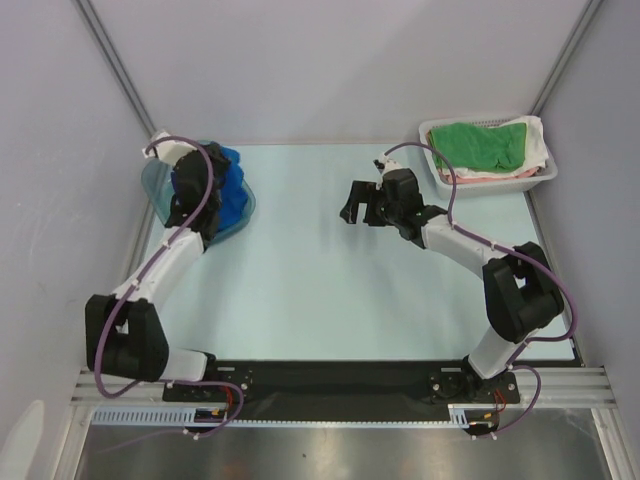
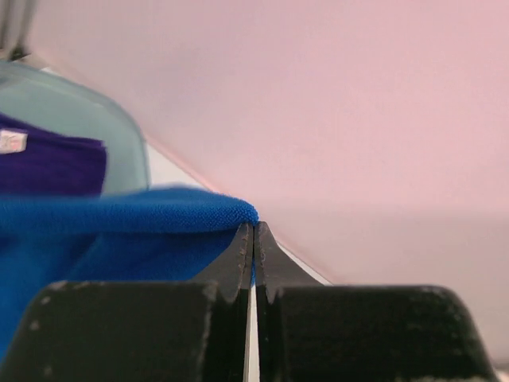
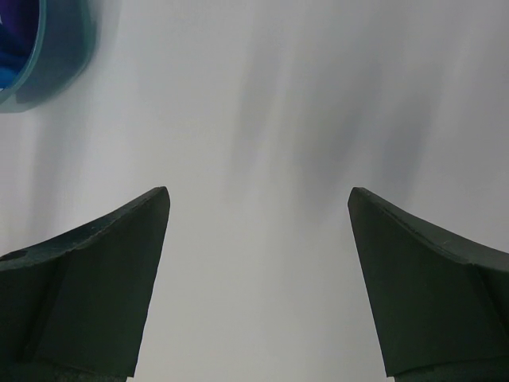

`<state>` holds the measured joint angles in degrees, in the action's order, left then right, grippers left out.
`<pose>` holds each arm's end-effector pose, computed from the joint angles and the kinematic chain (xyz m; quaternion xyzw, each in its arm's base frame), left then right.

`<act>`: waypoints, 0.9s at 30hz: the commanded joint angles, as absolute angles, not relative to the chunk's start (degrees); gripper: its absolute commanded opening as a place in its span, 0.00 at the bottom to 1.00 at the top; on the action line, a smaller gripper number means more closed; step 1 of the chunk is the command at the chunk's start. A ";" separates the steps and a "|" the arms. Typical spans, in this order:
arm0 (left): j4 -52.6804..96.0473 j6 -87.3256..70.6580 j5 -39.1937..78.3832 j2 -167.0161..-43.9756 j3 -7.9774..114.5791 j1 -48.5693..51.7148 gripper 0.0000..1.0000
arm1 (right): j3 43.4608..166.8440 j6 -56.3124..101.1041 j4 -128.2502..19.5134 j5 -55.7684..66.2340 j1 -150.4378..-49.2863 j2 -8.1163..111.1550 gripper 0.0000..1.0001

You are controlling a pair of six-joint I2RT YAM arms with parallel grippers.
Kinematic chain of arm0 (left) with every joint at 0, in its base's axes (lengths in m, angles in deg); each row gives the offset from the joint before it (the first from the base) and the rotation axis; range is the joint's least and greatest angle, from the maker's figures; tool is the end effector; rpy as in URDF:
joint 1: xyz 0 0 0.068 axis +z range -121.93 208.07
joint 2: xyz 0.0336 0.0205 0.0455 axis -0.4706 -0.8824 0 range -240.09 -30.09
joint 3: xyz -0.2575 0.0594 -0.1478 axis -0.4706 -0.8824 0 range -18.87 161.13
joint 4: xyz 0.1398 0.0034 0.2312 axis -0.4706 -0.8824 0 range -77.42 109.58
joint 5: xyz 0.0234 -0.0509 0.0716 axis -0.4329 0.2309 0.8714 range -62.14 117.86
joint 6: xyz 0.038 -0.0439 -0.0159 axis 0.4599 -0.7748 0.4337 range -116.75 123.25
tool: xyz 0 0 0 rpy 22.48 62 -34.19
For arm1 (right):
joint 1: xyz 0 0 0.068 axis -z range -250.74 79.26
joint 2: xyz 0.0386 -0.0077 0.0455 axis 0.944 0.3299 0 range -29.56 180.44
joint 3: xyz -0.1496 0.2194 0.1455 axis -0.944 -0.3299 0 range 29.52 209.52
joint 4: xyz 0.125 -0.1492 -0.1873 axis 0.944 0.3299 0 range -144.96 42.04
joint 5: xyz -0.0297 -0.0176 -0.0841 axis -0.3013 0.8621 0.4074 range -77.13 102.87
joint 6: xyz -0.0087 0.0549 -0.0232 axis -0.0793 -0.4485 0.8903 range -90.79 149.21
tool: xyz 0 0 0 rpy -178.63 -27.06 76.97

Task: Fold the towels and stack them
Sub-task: Grab crumpled towel, then move the towel to the center of the board

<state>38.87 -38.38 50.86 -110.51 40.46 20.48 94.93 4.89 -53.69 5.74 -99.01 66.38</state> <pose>0.3441 -0.0283 0.3652 -0.3387 0.6323 -0.1537 0.6796 0.3501 0.1946 0.2669 -0.0603 0.8705 0.2637 0.4111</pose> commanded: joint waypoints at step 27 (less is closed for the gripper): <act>28.55 -32.78 52.03 -114.72 37.30 -17.11 0.32 | 82.87 -2.87 -49.34 26.67 -98.51 48.31 1.00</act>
<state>28.60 -27.71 52.26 -114.45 37.97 -18.25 83.69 -1.68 -50.54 23.44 -97.91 50.47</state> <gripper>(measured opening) 0.276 0.995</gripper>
